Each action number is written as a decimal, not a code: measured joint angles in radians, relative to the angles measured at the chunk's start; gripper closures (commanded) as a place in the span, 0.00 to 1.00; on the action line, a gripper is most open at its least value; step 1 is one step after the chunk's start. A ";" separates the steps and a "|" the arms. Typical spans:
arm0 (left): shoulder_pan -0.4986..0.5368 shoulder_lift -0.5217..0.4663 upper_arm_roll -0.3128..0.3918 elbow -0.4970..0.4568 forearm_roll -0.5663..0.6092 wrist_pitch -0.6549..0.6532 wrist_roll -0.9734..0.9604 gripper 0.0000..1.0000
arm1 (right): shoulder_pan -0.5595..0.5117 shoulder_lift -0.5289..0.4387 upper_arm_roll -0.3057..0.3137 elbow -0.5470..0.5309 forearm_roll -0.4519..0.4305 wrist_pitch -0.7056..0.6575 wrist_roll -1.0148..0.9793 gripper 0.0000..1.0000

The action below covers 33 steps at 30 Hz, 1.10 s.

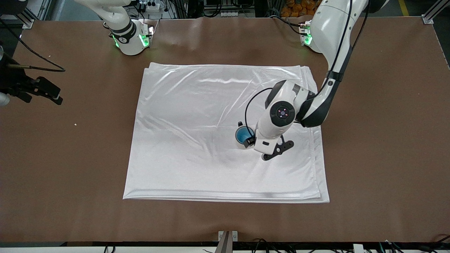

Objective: Place blue cup into white mug on cloth

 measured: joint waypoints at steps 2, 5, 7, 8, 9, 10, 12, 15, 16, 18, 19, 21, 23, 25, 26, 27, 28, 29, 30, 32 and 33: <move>0.040 -0.010 0.000 0.000 0.000 -0.003 0.067 0.00 | 0.005 0.000 0.000 0.000 0.000 -0.004 0.000 0.00; 0.085 -0.024 -0.001 0.000 0.000 -0.009 0.150 0.00 | 0.009 0.000 0.001 0.000 0.000 -0.012 0.000 0.00; 0.101 -0.033 -0.001 0.000 0.001 -0.012 0.198 0.00 | 0.012 0.000 0.001 0.000 0.000 -0.016 0.000 0.00; 0.108 -0.038 -0.001 0.000 0.004 -0.014 0.218 0.00 | 0.013 0.000 0.001 0.000 0.000 -0.019 0.000 0.00; 0.112 -0.043 -0.001 0.000 0.008 -0.017 0.231 0.00 | 0.014 0.000 0.001 0.000 0.000 -0.023 0.000 0.00; 0.115 -0.050 -0.001 0.000 0.012 -0.023 0.240 0.00 | 0.014 0.000 0.001 0.000 0.000 -0.027 0.000 0.00; 0.121 -0.068 -0.001 0.001 0.017 -0.041 0.250 0.00 | 0.015 0.000 0.001 -0.001 0.000 -0.031 -0.001 0.00; 0.137 -0.103 -0.002 0.001 0.018 -0.062 0.257 0.00 | 0.016 0.000 0.001 -0.001 0.000 -0.033 -0.002 0.00; 0.143 -0.117 -0.002 0.000 0.018 -0.072 0.258 0.00 | 0.016 0.000 0.001 -0.001 0.000 -0.033 -0.002 0.00; 0.156 -0.147 -0.003 -0.002 0.018 -0.098 0.260 0.00 | 0.016 0.000 0.001 -0.001 0.000 -0.035 -0.003 0.00; 0.163 -0.165 -0.003 -0.004 0.018 -0.116 0.262 0.00 | 0.016 0.000 0.001 -0.001 0.000 -0.036 -0.003 0.00; 0.174 -0.202 -0.003 -0.011 0.018 -0.150 0.264 0.00 | 0.016 0.000 0.002 -0.001 0.000 -0.037 -0.004 0.00; 0.184 -0.243 -0.003 -0.018 0.018 -0.192 0.269 0.00 | 0.016 0.000 0.002 -0.001 0.000 -0.037 -0.005 0.00; 0.193 -0.280 -0.004 -0.022 0.018 -0.234 0.285 0.00 | 0.016 0.000 0.003 -0.001 0.000 -0.041 -0.009 0.00; 0.196 -0.298 -0.004 -0.024 0.018 -0.252 0.295 0.00 | 0.017 0.000 0.003 -0.001 0.000 -0.042 -0.010 0.00; 0.199 -0.317 -0.004 -0.025 0.018 -0.270 0.304 0.00 | 0.017 0.000 0.003 -0.001 0.001 -0.044 -0.011 0.00; 0.200 -0.335 -0.004 -0.027 0.018 -0.285 0.310 0.00 | 0.017 0.000 0.003 -0.001 0.001 -0.045 -0.012 0.00; 0.201 -0.351 -0.004 -0.029 0.018 -0.297 0.314 0.00 | 0.017 -0.001 0.003 -0.001 0.001 -0.046 -0.012 0.00; 0.202 -0.369 -0.004 -0.032 0.018 -0.308 0.316 0.00 | 0.017 -0.001 0.004 -0.001 0.001 -0.047 -0.012 0.00; 0.202 -0.402 -0.005 -0.038 0.019 -0.325 0.318 0.00 | 0.017 -0.001 0.005 -0.001 0.002 -0.048 -0.013 0.00; 0.201 -0.419 -0.006 -0.042 0.020 -0.334 0.318 0.00 | 0.017 -0.001 0.005 -0.001 0.002 -0.049 -0.013 0.00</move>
